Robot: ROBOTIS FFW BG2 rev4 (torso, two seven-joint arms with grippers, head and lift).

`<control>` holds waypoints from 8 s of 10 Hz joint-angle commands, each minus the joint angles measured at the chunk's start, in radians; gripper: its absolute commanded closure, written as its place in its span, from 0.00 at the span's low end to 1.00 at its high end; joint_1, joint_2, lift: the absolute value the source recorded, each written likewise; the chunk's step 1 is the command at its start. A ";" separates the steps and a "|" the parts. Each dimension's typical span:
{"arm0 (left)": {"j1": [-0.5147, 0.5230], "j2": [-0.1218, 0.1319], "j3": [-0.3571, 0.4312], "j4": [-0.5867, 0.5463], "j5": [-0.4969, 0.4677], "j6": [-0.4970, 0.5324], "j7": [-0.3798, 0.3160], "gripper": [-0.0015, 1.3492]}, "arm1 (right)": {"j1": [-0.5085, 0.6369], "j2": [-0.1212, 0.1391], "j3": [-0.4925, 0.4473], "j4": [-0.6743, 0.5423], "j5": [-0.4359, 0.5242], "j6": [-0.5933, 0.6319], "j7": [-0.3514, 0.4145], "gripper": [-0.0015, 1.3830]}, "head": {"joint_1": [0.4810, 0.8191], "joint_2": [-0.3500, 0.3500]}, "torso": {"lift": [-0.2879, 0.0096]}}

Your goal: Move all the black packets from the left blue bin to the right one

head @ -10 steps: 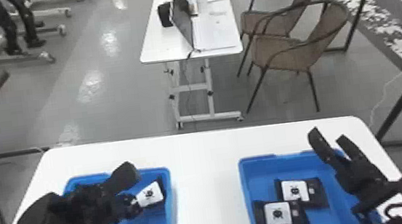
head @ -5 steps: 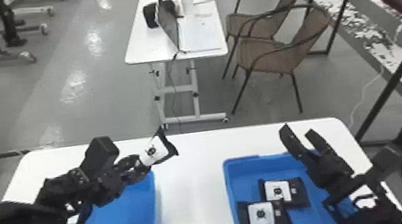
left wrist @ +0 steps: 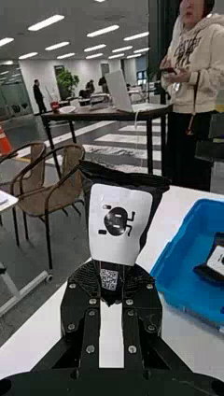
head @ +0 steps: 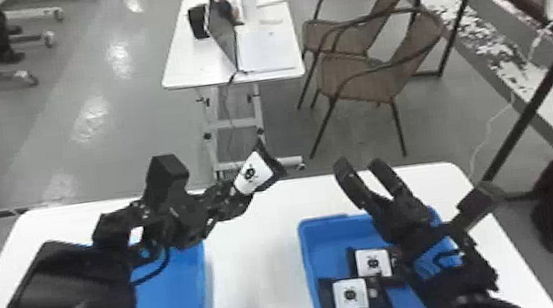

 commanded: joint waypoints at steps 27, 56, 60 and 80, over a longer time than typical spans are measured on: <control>0.236 -0.026 0.321 -0.175 0.233 0.137 0.054 0.00 | 0.043 0.002 -0.066 0.205 -0.027 0.035 -0.111 0.81 | 0.63 0.47 | 0.97; 0.058 0.017 0.429 0.147 -0.176 0.531 0.213 0.80 | 0.079 0.002 -0.066 0.055 -0.122 0.007 -0.111 0.11 | 0.63 0.77 | 0.97; 0.105 0.010 0.401 0.045 -0.202 0.452 0.057 0.84 | 0.068 0.002 -0.063 0.067 -0.128 0.015 -0.095 0.11 | 0.63 0.73 | 0.97; -0.202 -0.016 -0.266 0.077 0.129 0.202 -0.081 0.84 | -0.131 0.002 0.070 0.153 -0.056 -0.008 -0.076 0.71 | 0.63 0.24 | 0.97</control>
